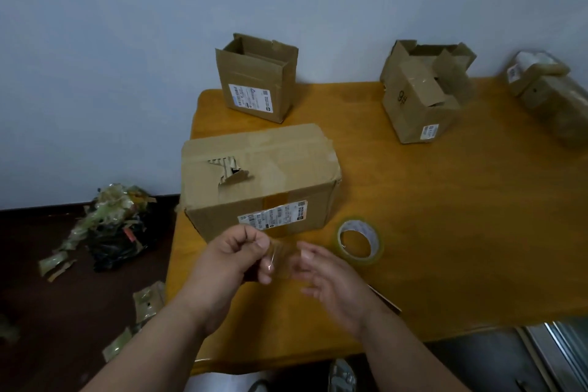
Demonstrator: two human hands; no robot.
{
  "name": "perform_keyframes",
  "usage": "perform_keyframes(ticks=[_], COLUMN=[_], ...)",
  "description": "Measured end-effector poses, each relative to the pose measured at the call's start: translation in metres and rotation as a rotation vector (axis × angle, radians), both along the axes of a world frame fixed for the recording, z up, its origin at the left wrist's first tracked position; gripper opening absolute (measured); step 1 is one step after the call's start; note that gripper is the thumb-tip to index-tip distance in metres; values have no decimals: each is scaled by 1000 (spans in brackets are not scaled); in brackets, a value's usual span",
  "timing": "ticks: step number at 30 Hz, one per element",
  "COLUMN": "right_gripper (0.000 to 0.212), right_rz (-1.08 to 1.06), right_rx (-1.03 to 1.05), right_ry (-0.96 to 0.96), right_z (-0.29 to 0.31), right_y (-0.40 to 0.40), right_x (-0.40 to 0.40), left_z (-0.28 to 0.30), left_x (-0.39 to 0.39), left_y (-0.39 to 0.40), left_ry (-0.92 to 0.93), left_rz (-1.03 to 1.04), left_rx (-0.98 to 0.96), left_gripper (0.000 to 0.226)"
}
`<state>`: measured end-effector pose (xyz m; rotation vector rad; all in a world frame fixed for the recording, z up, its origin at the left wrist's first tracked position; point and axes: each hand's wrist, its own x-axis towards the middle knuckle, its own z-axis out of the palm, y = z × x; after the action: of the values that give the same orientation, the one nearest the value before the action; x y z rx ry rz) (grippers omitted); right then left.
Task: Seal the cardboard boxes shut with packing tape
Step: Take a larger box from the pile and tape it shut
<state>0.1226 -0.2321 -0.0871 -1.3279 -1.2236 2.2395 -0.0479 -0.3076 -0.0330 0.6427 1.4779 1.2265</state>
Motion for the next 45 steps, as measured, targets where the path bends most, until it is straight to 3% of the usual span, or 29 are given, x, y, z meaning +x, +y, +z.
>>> perform_keyframes(ticks=[3,6,9,15,19,23,26,29,33,37,45], right_gripper=[53,24,6,5,8,15,16,15,13,11,10], right_rz=[-14,-22,1,159,161,134,184,356,474,511,261], right_rx=[-88,-14,87,467,693,830,859,872,852,783,712], right_ry=[144,156,77,-198,-301,-272,-204,-246,-314,-295,-233], right_z=[7,13,22,62,75,90,112,135,151,151,122], right_y=[-1,4,15,30,33,43,53,61,60,51,50], right_x=[-9,-7,-4,-9,-19,-16,-7,-3,-15,-39,-69], left_z=[10,18,20,21,23,25,32,39,35,21,7], left_x=[-10,-21,-27,-24,-20,-33,-55,-67,-84,-107,-134], left_y=[-7,-13,-15,-11,-3,-5,-4,14,56,85,93], left_ry=[8,59,167,613,697,859,956,1099,1241,1269,1257], left_rz=[-1,35,129,266,341,288,368,244,-145,-350,-331], left_rx=[29,41,13,-173,-201,-226,-222,-121,-254,-256,-182], left_gripper=[13,14,15,15,10,52,64,85,116,98,79])
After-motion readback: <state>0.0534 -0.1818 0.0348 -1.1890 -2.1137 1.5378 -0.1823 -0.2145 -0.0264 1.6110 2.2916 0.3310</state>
